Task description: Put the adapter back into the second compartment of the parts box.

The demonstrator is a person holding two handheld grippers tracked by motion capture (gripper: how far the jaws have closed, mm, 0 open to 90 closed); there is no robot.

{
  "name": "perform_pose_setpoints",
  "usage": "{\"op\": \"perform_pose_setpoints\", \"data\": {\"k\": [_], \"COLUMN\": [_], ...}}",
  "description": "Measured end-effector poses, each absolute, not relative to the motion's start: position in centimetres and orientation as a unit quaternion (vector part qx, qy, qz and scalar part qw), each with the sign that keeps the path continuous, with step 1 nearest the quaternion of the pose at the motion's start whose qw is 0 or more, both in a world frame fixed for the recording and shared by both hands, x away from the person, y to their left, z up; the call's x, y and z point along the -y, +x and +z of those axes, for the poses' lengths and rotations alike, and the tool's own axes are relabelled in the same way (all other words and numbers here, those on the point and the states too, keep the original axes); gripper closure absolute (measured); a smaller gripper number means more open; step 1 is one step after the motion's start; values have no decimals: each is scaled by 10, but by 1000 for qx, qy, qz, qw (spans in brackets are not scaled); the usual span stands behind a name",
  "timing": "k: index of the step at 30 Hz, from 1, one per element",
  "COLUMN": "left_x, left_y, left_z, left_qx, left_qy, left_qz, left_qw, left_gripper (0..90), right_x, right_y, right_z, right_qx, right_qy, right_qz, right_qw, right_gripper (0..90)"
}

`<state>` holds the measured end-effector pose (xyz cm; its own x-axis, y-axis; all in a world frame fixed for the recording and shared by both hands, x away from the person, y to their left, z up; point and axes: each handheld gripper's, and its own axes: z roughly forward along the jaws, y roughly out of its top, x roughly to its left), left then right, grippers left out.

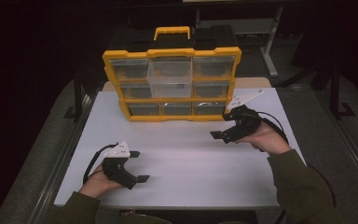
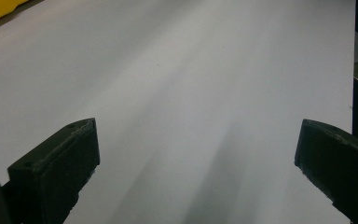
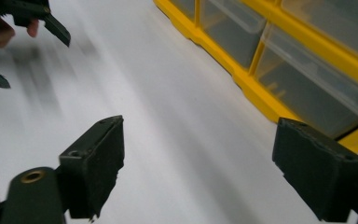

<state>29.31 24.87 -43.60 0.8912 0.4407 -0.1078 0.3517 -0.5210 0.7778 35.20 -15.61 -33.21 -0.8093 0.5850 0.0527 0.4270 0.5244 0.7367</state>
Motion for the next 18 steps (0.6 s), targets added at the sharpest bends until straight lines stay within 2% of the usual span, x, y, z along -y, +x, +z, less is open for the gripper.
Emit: {"op": "perform_pose_setpoints", "data": {"k": [18], "left_x": [-248], "left_y": [293], "left_z": [-437], "left_qx": [-228], "left_qy": [870], "left_qz": [49], "left_qw": [433], "left_gripper": [0], "right_x": [170], "right_y": [321], "right_z": [-392], "right_qx": [-856], "right_qy": [317], "right_qz": [390], "right_qw": [118], "right_gripper": [9]}}
